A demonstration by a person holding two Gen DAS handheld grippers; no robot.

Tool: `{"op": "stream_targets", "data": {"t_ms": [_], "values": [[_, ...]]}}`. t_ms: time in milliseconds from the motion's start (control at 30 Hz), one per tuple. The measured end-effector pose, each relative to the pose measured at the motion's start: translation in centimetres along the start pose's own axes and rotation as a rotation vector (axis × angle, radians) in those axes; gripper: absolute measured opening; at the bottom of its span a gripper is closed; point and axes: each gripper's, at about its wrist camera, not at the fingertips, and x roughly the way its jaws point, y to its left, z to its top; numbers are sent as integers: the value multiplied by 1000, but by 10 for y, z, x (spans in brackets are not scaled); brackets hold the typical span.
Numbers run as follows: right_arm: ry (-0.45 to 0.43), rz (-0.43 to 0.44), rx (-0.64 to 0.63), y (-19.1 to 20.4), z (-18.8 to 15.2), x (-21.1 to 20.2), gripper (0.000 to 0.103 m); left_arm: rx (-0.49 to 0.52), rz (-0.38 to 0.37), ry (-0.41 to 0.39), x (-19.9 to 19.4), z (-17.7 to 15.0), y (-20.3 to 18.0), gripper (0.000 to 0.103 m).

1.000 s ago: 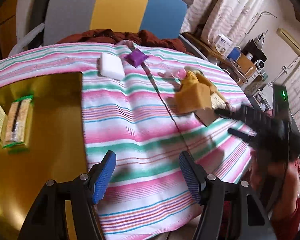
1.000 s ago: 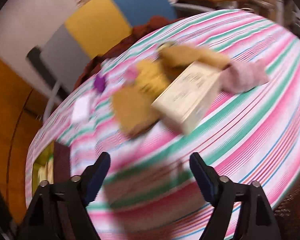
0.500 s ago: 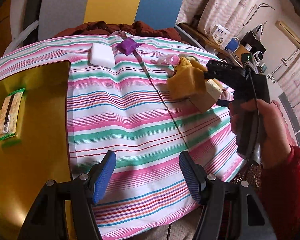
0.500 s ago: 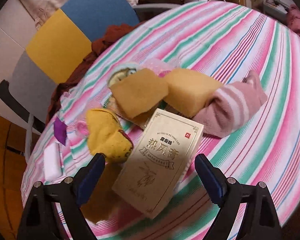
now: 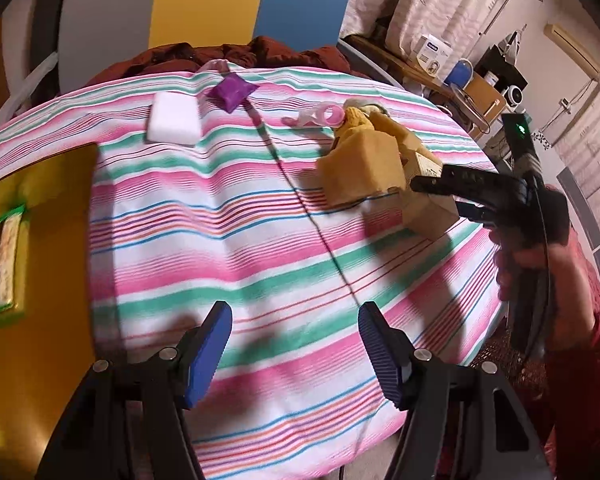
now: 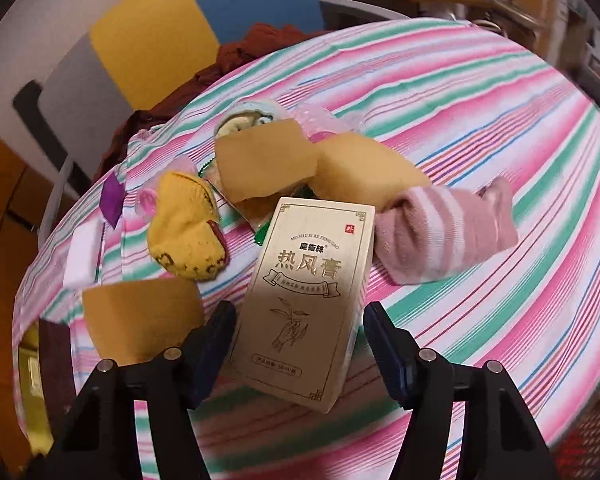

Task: Organize objects

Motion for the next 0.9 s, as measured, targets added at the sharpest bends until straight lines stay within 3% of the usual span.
{"op": "stream_targets", "data": {"t_ms": [100,167,333,600,700,900], "values": [[-27,24,-17,-5,-8,1,67,-1,-14,15,11,9,-9,67],[10,27,14,-10,-9,5,67,5,-20,18,16,16,-16,67],[13,10,53,-26,-7,6,57,20,-22,-12,26,52,-41,67],[6,15,61,-32,-4,5,56,51,-14,-8,66,103,-80,67],[3,7,50,-30,-4,4,55,32,18,6,79,106,-73,67],[1,19,53,-30,-2,4,54,-26,-21,-20,69,92,-39,67]]}}
